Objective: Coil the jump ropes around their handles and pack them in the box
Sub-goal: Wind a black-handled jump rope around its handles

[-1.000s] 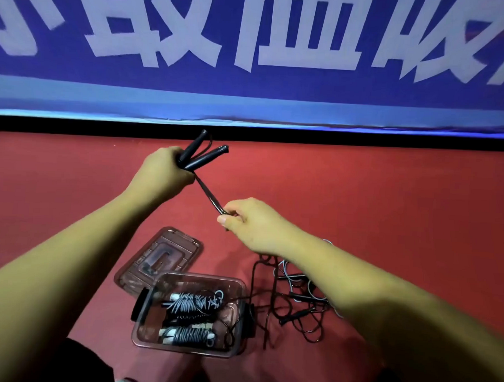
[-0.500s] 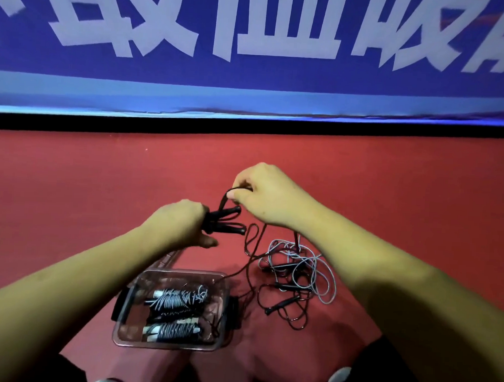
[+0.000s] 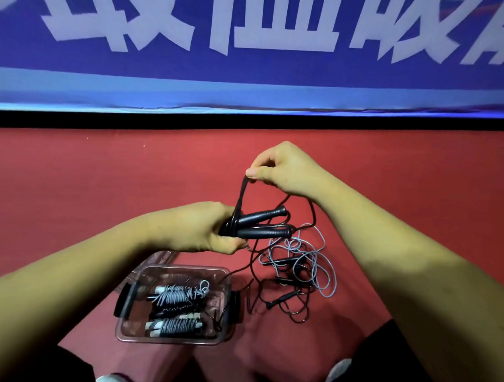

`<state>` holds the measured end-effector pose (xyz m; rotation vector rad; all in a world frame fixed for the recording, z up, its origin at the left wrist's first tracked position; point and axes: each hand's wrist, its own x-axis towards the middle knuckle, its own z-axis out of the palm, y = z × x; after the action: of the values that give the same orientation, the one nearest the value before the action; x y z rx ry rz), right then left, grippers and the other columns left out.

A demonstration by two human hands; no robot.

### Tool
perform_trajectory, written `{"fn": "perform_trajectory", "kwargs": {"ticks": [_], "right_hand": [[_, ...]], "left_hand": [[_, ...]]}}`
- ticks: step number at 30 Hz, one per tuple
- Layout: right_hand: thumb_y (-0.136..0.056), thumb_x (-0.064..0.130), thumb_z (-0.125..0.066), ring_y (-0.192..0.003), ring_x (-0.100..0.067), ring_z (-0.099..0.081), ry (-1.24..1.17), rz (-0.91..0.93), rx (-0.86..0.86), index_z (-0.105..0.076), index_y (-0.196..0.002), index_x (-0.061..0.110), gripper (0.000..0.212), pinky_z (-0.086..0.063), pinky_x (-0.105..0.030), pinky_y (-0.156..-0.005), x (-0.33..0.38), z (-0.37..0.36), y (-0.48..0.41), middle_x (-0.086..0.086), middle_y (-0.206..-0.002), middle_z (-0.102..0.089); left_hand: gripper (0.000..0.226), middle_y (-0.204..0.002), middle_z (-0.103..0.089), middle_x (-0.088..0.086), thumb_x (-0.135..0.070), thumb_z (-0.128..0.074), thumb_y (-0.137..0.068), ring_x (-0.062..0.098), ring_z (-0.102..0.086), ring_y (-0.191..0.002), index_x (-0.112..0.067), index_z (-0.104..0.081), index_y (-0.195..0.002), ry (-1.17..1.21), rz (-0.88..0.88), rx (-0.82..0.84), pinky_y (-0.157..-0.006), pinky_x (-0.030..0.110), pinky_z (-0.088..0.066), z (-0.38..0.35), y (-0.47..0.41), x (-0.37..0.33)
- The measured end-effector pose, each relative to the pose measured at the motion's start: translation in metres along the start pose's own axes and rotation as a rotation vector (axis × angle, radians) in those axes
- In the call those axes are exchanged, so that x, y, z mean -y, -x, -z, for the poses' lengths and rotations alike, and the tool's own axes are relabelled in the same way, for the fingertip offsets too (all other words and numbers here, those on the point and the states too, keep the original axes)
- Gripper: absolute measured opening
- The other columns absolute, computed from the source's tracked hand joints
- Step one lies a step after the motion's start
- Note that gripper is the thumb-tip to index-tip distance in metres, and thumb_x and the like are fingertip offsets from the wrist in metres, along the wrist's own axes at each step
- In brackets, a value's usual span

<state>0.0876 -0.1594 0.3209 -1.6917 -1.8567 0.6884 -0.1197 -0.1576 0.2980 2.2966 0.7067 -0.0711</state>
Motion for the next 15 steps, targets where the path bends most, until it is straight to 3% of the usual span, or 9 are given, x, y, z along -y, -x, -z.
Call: {"fn": "perform_trajectory", "kwargs": {"ticks": [3, 5, 8, 11, 15], "right_hand": [[-0.088, 0.028, -0.071, -0.047, -0.003, -0.041, -0.068, -0.033, 0.066, -0.075, -0.083, 0.015, 0.014, -0.035, -0.017, -0.049, -0.006, -0.009, -0.002, 0.005, -0.057, -0.055], [-0.090, 0.014, -0.068, -0.050, -0.008, -0.043, -0.195, -0.070, 0.102, -0.073, -0.084, 0.011, 0.008, -0.035, -0.020, -0.050, -0.009, -0.014, -0.002, 0.000, -0.061, -0.057], [-0.093, -0.007, -0.052, -0.047, -0.001, -0.043, -0.227, -0.102, 0.157, -0.064, -0.082, 0.014, 0.026, -0.033, -0.013, -0.046, -0.006, -0.019, -0.001, 0.011, -0.054, -0.052], [-0.095, 0.008, -0.058, -0.052, -0.014, -0.030, -0.351, -0.118, 0.257, -0.067, -0.065, 0.021, 0.034, -0.025, -0.014, -0.038, -0.004, -0.032, 0.004, -0.003, -0.058, -0.040], [-0.097, 0.027, -0.058, -0.046, -0.014, -0.034, -0.239, -0.123, 0.326, -0.074, -0.089, 0.013, 0.023, -0.031, -0.021, -0.044, -0.001, -0.046, 0.006, -0.004, -0.056, -0.042]], "left_hand": [[0.014, -0.067, -0.046, -0.011, -0.023, -0.067, -0.090, 0.003, -0.040, -0.056, -0.016, -0.056, -0.087, 0.096, 0.000, -0.087, -0.053, 0.019, -0.033, 0.002, 0.008, -0.002], [0.015, -0.069, -0.045, -0.010, -0.018, -0.068, -0.089, 0.004, -0.039, -0.057, -0.013, -0.056, -0.096, 0.162, 0.009, -0.190, -0.054, 0.021, -0.032, 0.004, 0.011, -0.002], [0.035, -0.074, -0.055, -0.006, -0.021, -0.071, -0.086, 0.006, -0.043, -0.055, -0.021, -0.046, -0.111, 0.223, 0.069, -0.352, -0.055, 0.024, -0.039, 0.011, 0.014, 0.000], [0.046, -0.070, -0.061, -0.008, -0.010, -0.067, -0.091, 0.015, -0.042, -0.054, -0.026, -0.043, -0.127, 0.436, 0.025, -0.334, -0.049, 0.025, -0.037, 0.020, 0.020, 0.000], [0.018, -0.063, -0.049, -0.003, -0.007, -0.066, -0.091, 0.015, -0.041, -0.052, -0.007, -0.057, -0.107, 0.453, 0.053, -0.401, -0.046, 0.025, -0.034, 0.027, 0.021, 0.009]]}}
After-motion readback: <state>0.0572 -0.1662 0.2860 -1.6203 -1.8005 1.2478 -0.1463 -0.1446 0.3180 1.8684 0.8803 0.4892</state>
